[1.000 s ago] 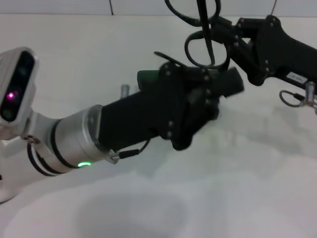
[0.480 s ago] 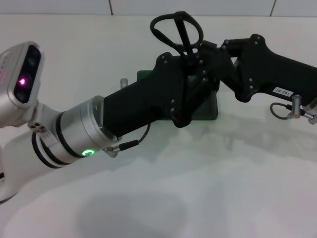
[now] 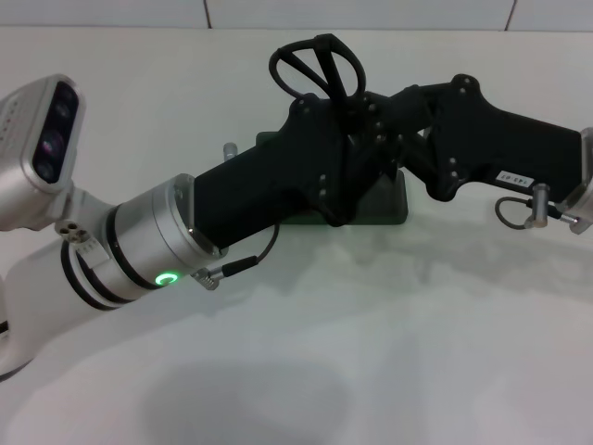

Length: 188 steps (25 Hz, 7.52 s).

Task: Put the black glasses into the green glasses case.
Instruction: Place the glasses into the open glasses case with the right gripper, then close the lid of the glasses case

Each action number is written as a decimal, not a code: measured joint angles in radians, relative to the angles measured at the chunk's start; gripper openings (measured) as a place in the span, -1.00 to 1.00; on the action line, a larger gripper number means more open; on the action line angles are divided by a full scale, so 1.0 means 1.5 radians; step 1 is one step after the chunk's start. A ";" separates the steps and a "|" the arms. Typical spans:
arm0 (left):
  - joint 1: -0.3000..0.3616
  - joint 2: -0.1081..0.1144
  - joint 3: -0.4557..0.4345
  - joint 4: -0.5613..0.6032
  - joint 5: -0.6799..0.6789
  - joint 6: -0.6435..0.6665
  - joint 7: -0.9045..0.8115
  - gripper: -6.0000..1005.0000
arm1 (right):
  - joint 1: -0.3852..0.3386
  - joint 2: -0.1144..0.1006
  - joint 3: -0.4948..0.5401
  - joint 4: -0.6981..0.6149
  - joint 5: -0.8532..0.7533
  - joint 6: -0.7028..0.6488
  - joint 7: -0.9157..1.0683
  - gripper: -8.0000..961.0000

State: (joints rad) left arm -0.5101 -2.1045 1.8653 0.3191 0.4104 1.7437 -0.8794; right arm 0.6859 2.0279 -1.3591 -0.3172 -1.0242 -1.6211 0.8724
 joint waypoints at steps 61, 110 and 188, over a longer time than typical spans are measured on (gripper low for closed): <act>0.072 0.030 -0.060 -0.102 0.031 0.111 0.045 -0.94 | -0.095 0.000 -0.417 -0.530 -0.622 0.745 0.379 -0.91; 0.064 0.028 -0.079 -0.103 0.030 0.110 0.037 -0.94 | -0.108 0.000 -0.487 -0.503 -0.622 0.878 0.375 -0.84; 0.102 0.042 -0.105 -0.104 0.070 0.087 0.077 -0.93 | -0.046 -0.011 0.096 -0.265 -0.537 0.300 0.509 -0.93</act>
State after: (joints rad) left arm -0.3574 -2.0411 1.7073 0.1627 0.5154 1.8741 -0.7645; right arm 0.6172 2.0119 -1.2148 -0.7141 -1.8303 -1.1707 1.6361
